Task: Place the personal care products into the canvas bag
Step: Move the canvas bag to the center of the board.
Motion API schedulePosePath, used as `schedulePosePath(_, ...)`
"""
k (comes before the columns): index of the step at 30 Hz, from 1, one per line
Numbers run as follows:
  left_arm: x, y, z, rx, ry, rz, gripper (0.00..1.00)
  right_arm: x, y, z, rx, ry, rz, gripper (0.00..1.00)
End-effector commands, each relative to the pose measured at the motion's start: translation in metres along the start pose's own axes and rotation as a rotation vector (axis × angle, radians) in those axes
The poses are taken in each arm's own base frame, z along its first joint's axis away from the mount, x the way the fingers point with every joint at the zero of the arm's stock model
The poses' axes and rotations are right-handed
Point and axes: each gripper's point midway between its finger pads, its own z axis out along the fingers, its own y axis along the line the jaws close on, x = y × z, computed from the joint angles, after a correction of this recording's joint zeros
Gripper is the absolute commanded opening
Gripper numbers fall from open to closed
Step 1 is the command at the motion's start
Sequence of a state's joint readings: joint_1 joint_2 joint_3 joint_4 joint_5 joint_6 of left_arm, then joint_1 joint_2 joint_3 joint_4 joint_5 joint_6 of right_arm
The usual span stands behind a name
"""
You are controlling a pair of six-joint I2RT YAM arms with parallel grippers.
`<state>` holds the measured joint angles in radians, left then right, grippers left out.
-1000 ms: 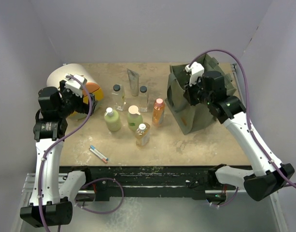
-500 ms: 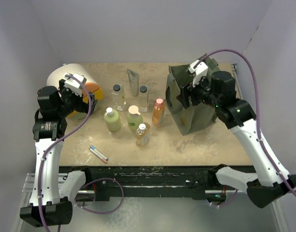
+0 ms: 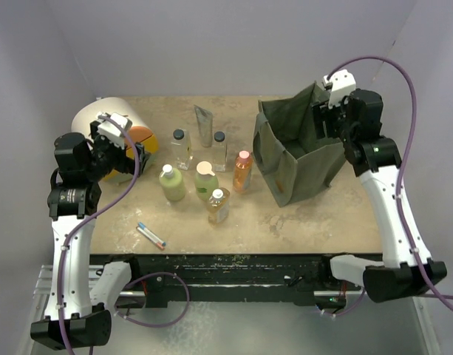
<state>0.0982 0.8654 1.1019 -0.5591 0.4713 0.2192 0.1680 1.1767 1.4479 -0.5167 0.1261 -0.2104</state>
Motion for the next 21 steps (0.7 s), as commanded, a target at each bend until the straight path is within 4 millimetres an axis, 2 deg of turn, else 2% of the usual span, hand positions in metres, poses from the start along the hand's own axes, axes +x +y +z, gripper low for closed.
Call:
schedulePosePath(1, -0.025, -0.006, -0.010, 0.024, -0.072, 0.035, 0.99, -0.009, -0.041, 0.017, 0.102, 0.003, -0.023, 0.76)
schedulePosePath(5, -0.022, -0.009, -0.013, 0.036, -0.071, 0.047, 0.99, 0.008, -0.058, 0.033, 0.110, 0.075, -0.028, 0.75)
schedulePosePath(8, -0.018, -0.010, -0.014, 0.038, -0.066, 0.055, 0.99, 0.022, -0.062, 0.042, 0.103, 0.120, -0.030, 0.73)
schedulePosePath(10, -0.015, -0.011, -0.014, 0.040, -0.064, 0.058, 0.99, 0.031, -0.061, 0.044, 0.084, 0.149, -0.027, 0.68)
schedulePosePath(14, -0.012, -0.013, -0.014, 0.046, -0.061, 0.058, 0.99, 0.042, -0.049, 0.041, 0.015, 0.187, 0.008, 0.47)
schedulePosePath(18, -0.012, -0.014, -0.014, 0.050, -0.063, 0.058, 0.99, 0.046, -0.044, 0.026, 0.003, 0.199, 0.034, 0.28)
schedulePosePath(21, -0.012, -0.016, -0.014, 0.059, -0.064, 0.054, 0.99, 0.052, -0.042, 0.014, 0.006, 0.215, 0.038, 0.06)
